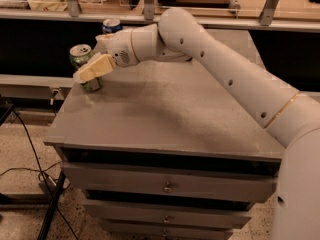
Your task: Pick green can
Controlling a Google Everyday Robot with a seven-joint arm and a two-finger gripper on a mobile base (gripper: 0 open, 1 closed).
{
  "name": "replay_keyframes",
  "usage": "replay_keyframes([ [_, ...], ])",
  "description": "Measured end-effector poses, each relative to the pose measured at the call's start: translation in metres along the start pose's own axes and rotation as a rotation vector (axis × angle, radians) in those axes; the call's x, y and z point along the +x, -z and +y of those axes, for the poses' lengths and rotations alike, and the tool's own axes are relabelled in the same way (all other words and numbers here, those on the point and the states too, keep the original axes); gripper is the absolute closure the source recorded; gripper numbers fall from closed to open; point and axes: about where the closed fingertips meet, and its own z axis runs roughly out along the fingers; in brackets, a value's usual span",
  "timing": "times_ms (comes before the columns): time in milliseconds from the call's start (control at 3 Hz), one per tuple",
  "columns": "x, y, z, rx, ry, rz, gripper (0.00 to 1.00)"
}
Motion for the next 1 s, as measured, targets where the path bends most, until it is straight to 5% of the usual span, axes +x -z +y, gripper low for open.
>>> replay_keyframes([
  [333, 0.0006, 0.0007, 0.0197, -0.046, -0.097, -0.037, 0.0],
  [1000, -0.0006, -0.0041, 0.0225, -0.055, -0.094, -0.037, 0.42],
])
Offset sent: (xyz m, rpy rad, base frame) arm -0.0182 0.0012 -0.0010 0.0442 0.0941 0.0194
